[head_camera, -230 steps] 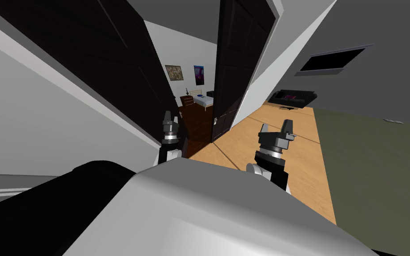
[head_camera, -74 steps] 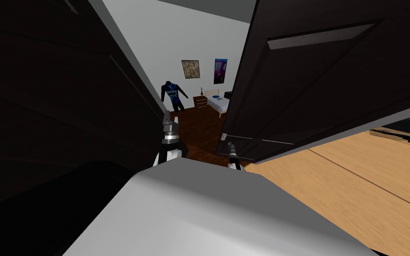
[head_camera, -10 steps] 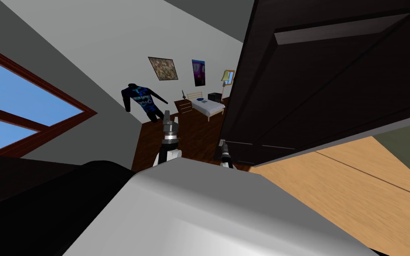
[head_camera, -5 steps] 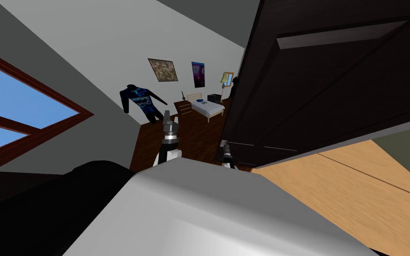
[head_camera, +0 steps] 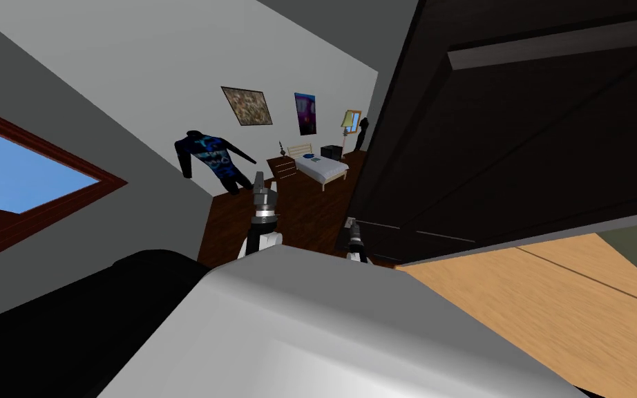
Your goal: Push the door open
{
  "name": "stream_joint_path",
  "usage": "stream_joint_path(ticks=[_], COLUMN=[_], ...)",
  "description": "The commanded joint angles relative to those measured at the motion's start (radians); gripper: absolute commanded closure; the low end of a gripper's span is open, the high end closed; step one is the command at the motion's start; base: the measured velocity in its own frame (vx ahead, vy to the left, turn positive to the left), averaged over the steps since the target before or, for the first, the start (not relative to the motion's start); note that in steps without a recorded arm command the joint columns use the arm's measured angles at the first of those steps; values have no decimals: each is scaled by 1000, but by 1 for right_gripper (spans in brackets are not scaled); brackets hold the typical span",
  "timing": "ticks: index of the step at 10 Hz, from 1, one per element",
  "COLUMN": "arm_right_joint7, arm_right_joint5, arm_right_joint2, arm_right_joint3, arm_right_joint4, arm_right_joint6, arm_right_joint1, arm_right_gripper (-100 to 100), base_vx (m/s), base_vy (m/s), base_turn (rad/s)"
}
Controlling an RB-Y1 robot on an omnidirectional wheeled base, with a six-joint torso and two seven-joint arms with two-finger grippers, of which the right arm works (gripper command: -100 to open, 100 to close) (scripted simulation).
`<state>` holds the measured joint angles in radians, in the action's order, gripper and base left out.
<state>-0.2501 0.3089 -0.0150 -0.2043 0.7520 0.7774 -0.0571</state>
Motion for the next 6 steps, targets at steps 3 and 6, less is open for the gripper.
stream_joint_path(ticks=[3, 6], arm_right_joint7=[-6, -12], arm_right_joint5=[27, 35], arm_right_joint2=[0, 16], arm_right_joint3=[49, 64], arm_right_joint4=[1, -6], arm_right_joint6=[10, 8], arm_right_joint1=[-6, -5], arm_right_gripper=[100, 100], base_vx=[175, 163], base_vy=[116, 64], base_turn=[-83, -65])
